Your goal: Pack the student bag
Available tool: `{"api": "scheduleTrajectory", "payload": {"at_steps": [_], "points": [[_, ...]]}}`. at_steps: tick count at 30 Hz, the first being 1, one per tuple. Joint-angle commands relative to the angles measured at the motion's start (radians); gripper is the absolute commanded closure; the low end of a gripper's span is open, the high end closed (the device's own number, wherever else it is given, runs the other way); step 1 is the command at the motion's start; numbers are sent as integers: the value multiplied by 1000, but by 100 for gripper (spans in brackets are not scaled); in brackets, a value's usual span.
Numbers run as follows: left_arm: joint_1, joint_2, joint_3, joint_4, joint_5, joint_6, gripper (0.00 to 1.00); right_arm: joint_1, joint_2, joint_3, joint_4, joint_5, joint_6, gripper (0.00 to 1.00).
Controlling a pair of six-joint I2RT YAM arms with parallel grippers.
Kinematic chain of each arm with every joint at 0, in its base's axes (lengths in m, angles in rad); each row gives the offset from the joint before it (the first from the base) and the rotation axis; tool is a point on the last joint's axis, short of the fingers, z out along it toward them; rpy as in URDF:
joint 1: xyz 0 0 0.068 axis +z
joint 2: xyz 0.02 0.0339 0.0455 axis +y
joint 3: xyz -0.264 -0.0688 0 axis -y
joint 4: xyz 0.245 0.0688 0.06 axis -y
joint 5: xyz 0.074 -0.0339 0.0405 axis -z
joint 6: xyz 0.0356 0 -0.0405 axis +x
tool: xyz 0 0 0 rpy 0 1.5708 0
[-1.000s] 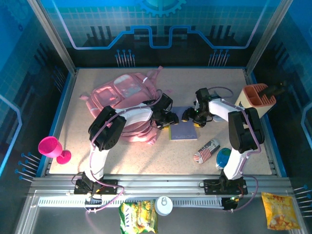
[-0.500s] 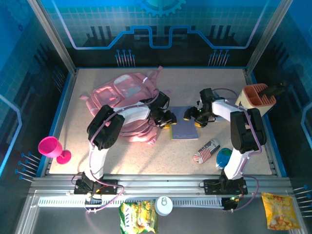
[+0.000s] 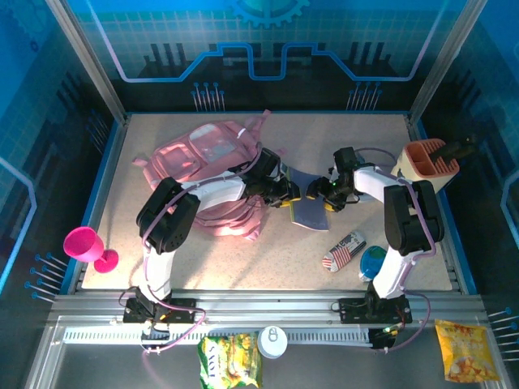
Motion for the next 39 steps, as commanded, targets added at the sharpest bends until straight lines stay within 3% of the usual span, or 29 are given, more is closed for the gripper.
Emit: {"api": "scheduleTrajectory", "payload": {"at_steps": [1, 5, 11, 17, 25, 32, 39], "points": [[-9, 2, 2, 22, 26, -6, 70, 7, 49, -50, -7, -28, 16, 32], [-4, -3, 6, 3, 10, -2, 78, 4, 38, -53, 4, -30, 18, 32], [18, -49, 0, -14, -18, 11, 99, -16, -56, -104, 104, -69, 43, 31], [66, -143, -14, -19, -49, 24, 100, -44, -212, -189, 305, -181, 137, 23], [169, -331, -123, 92, -114, -51, 100, -32, -336, -331, 664, -283, 427, 12], [232, -462, -297, 320, -199, -180, 100, 47, -370, -347, 816, -257, 604, 7], [239, -485, -376, 462, -230, -258, 100, 143, -325, -375, 1048, -202, 799, 6]]}}
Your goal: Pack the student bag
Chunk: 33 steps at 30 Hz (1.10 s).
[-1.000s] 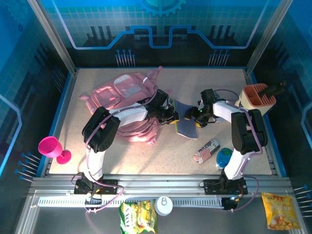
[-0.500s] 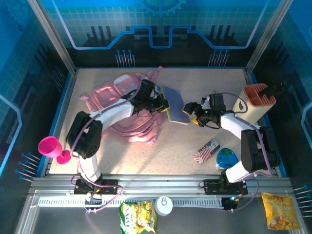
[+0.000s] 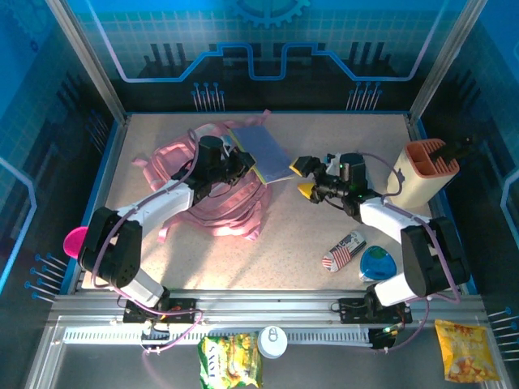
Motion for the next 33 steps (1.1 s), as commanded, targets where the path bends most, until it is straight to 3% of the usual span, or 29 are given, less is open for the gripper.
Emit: {"api": "scheduleTrajectory", "payload": {"at_steps": [1, 10, 19, 33], "points": [[6, -36, -25, 163, -26, -70, 100, 45, 33, -17, 190, 38, 142, 6], [6, -15, -46, 230, -23, -145, 100, 126, 130, 59, 271, 113, 222, 12], [5, -10, -53, 238, -14, -167, 100, 137, 153, 51, 367, 192, 239, 28], [6, 14, -69, 241, 8, -189, 97, 137, 174, 62, 382, 192, 208, 68]]}}
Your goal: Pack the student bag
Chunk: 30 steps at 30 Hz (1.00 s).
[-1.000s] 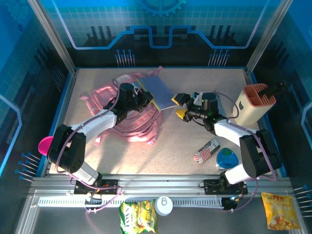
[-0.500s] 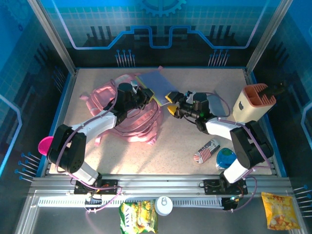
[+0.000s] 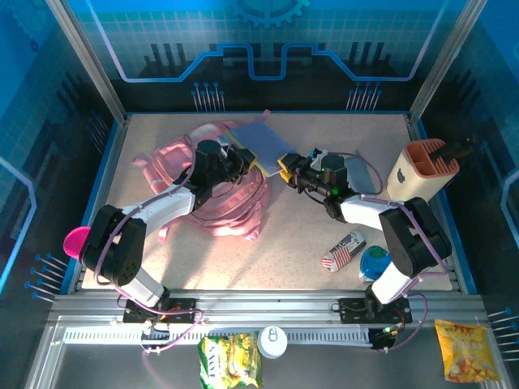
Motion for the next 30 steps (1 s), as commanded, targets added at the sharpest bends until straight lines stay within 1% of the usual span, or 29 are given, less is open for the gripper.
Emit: {"api": "scheduleTrajectory", "payload": {"at_steps": [1, 4, 6, 9, 11, 14, 16, 19, 24, 30], "points": [[6, -2, -5, 12, 14, 8, 94, 10, -1, 25, 18, 1, -44, 72], [7, -10, -9, -33, 7, 45, 81, 2, -25, 32, -39, -2, -85, 82], [7, -21, -8, -93, -5, 87, 71, -6, -50, 37, -98, 3, -121, 88], [7, -54, 1, -234, -47, 206, 48, -26, -97, 38, -180, 15, -184, 93], [8, -81, 11, -336, -85, 321, 39, -45, -132, 30, -221, 20, -219, 94], [7, -122, 29, -478, -147, 465, 30, -75, -181, 9, -265, 34, -257, 95], [7, -138, 43, -552, -167, 562, 24, -95, -212, -2, -299, 42, -284, 96], [5, -144, 82, -677, -202, 696, 21, -125, -255, -11, -359, 59, -317, 96], [-5, -130, 143, -821, -245, 907, 20, -150, -303, -15, -426, 81, -351, 96], [-57, -59, 212, -932, -362, 1113, 26, -159, -306, -19, -444, 81, -352, 95]]}}
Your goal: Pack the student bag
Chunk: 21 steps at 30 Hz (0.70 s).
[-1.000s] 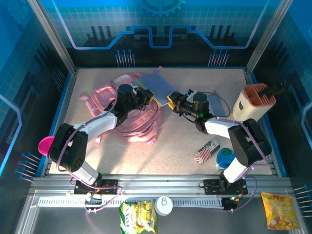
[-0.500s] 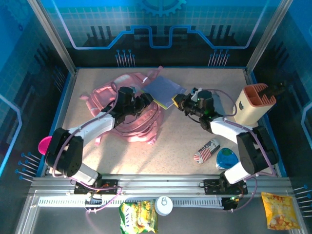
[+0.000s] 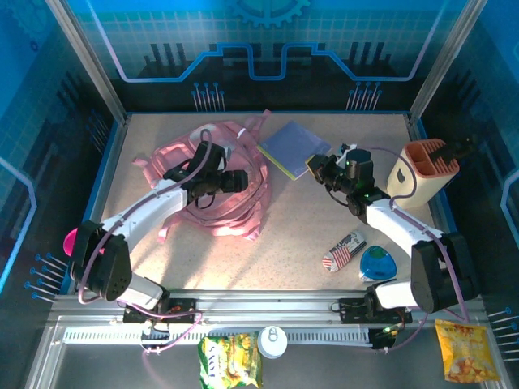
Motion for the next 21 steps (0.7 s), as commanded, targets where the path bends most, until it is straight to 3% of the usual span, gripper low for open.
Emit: {"api": "scheduleTrajectory", "payload": {"at_steps": [1, 9, 21], "points": [[-34, 55, 59, -123, -102, 200, 27, -12, -23, -7, -8, 9, -25, 95], [-81, 207, 169, -245, -265, 295, 44, -14, -16, -12, -11, 0, -20, 95], [-125, 359, 282, -330, -412, 370, 50, -17, -16, -12, -24, 0, -15, 94]]}}
